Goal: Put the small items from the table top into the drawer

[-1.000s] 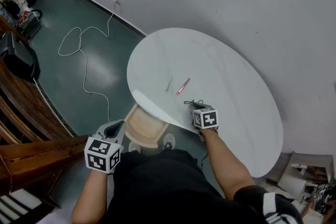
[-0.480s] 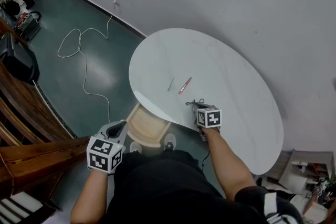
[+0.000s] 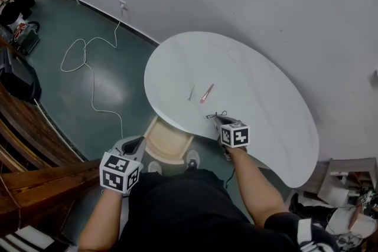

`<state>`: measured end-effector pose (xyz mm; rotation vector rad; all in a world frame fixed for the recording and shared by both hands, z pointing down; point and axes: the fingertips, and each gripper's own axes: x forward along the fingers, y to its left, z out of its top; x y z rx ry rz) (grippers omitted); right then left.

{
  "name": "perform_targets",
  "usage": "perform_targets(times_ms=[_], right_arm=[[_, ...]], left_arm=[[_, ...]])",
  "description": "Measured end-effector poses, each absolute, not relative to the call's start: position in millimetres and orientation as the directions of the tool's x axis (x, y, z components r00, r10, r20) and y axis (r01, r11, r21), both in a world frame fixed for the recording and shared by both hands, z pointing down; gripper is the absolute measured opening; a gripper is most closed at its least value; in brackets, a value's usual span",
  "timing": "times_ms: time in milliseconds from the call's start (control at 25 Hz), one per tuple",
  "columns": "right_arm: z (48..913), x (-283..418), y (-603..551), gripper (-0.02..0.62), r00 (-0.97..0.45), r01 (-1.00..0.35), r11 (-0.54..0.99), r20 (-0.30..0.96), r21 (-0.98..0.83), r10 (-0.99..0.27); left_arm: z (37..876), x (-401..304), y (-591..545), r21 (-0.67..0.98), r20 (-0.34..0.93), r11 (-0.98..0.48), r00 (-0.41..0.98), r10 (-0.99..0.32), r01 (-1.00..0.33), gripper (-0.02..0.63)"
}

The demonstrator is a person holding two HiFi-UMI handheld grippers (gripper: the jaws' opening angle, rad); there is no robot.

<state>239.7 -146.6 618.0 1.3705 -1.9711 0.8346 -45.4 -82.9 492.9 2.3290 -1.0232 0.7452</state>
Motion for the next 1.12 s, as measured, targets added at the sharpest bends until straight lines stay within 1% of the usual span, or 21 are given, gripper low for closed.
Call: perform_targets(times_ms=[280,560,1120], right_arm=[[598,201,-127,0.021,-0.333,-0.937,0.297,0.727,-0.184,-0.601],[596,156,-105,0.020,-0.378,-0.918,0.336,0.717,-0.210,-0.586],[637,65,-71,0.021,-0.473,-0.830,0.509,0.774,-0.230,-0.420]], left_arm=[[496,-51,-78,0.212,0.641,-0.632,0.594,-0.486,-0.745,0.014],[502,-61,-72,0.221,0.643,-0.652,0.611,-0.462,-0.725,0.014],[520,-90,-62,0.251,0.654,-0.615,0.599,-0.461,-0.747,0.014]])
